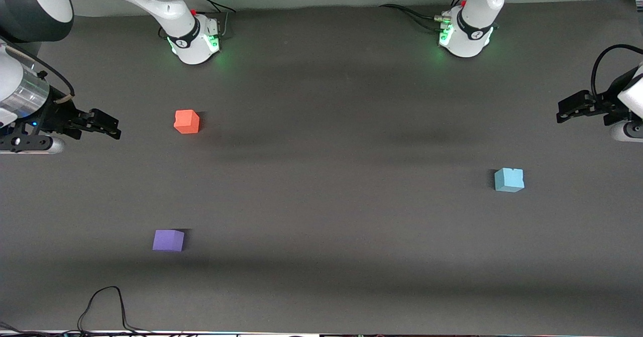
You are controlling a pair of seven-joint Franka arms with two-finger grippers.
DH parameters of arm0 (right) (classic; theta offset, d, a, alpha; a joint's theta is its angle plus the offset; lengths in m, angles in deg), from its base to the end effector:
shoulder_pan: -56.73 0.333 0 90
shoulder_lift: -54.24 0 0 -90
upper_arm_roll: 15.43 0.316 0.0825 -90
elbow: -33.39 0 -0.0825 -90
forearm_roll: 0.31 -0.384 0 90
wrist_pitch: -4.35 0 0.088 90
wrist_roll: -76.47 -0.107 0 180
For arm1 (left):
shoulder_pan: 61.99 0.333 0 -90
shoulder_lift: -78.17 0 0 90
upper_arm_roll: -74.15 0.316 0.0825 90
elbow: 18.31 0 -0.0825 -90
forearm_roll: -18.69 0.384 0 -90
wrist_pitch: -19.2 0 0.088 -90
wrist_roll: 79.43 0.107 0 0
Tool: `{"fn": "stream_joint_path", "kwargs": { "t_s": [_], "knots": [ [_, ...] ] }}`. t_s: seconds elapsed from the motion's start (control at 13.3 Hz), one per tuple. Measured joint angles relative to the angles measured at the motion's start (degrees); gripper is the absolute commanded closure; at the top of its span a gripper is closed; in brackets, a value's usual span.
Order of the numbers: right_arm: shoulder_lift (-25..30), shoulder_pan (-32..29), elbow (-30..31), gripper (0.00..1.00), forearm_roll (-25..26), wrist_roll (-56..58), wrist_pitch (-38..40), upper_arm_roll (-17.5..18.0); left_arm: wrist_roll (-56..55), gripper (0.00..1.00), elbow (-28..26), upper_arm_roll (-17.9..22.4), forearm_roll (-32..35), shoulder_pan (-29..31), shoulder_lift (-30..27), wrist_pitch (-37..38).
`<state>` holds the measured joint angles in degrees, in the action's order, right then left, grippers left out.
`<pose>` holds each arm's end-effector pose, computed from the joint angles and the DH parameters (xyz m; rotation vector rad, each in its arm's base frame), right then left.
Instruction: Place blue block between orange and purple blocks
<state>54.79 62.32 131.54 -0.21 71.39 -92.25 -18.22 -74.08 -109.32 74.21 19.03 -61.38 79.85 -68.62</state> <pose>0.5565 0.0269 0.5722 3.1384 -0.0621 -0.0272 0.5577 0.0072 0.5968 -3.1346 0.1281 0.1337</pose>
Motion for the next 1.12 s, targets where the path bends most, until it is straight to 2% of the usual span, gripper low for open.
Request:
{"fn": "stream_joint_path", "kwargs": {
  "t_s": [0.38, 0.6, 1.12],
  "knots": [
    [-0.21, -0.05, -0.01, 0.0, 0.12, 0.0, 0.0, -0.26, 0.05, 0.0, -0.05, 0.1, -0.01, 0.0, 0.0, 0.13],
    [-0.31, -0.05, -0.01, 0.0, 0.12, 0.0, 0.0, -0.42, 4.59, 0.0, -1.13, 1.02, 0.11, 0.18, -0.31, 0.29],
    [-0.51, -0.06, -0.08, 0.0, 0.12, -0.04, 0.0, -0.48, 10.13, 0.0, -11.03, 2.01, 1.14, 2.12, -8.66, -1.71]
  ]
}}
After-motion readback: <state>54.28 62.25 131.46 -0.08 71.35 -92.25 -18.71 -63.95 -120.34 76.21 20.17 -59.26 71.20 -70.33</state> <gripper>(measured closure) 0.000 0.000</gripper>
